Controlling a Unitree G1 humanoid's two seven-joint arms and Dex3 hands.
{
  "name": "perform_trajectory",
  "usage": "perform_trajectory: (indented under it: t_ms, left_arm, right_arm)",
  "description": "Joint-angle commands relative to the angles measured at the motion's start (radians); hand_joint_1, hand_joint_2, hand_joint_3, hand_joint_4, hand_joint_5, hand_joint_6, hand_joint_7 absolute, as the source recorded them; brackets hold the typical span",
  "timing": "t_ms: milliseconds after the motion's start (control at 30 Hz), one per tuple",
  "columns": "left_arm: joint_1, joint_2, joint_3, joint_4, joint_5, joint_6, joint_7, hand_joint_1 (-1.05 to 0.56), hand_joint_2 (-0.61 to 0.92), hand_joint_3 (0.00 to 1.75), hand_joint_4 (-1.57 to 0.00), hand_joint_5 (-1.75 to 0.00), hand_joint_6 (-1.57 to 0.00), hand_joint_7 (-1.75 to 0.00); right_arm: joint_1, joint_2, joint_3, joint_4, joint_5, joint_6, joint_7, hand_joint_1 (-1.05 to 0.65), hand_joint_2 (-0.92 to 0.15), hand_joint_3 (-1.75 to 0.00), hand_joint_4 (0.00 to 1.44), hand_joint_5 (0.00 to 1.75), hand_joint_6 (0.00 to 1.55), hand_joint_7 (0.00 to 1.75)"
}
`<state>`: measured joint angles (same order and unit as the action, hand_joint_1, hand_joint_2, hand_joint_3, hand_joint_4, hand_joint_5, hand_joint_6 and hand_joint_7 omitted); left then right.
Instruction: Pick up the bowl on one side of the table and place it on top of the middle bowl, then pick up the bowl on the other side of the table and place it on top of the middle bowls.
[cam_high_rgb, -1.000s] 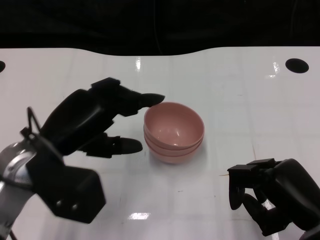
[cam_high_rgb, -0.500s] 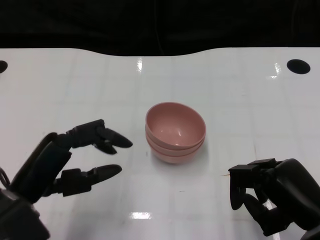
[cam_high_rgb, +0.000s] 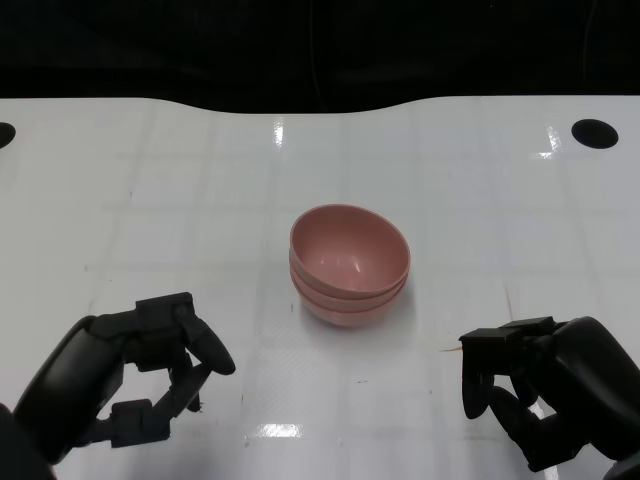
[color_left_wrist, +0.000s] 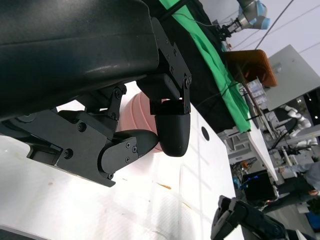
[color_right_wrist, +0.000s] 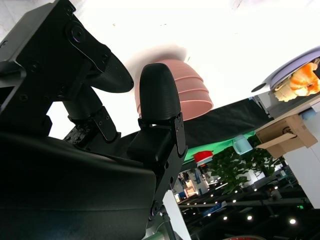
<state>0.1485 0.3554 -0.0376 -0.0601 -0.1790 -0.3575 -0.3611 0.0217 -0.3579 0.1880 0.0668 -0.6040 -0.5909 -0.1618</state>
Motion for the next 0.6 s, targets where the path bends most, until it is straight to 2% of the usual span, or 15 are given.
perform_trajectory:
  t_ms: [33,333,600]
  left_arm:
    - [-0.002,0.009,0.028,-0.026,-0.044,0.1,-0.023,-0.14,0.56,1.12,-0.77,-1.75,-0.74,-1.54]
    - [-0.007,0.006,0.058,-0.04,-0.077,0.202,-0.079,-0.09,0.51,1.24,-0.8,-1.74,-0.77,-1.5]
    - [-0.008,0.002,0.056,-0.022,-0.029,0.158,-0.098,-0.1,0.51,1.25,-0.86,-1.71,-0.79,-1.47]
  right_arm:
    - [0.001,-0.014,-0.006,0.002,0.006,0.0,0.006,-0.07,-0.16,-1.58,0.95,1.75,0.84,1.54]
    - [-0.017,-0.017,0.0,0.022,0.013,-0.007,0.02,-0.07,-0.17,-1.57,0.95,1.75,0.83,1.54]
    - [-0.032,-0.017,0.002,0.038,0.015,-0.009,0.026,-0.07,-0.17,-1.56,0.94,1.75,0.83,1.53]
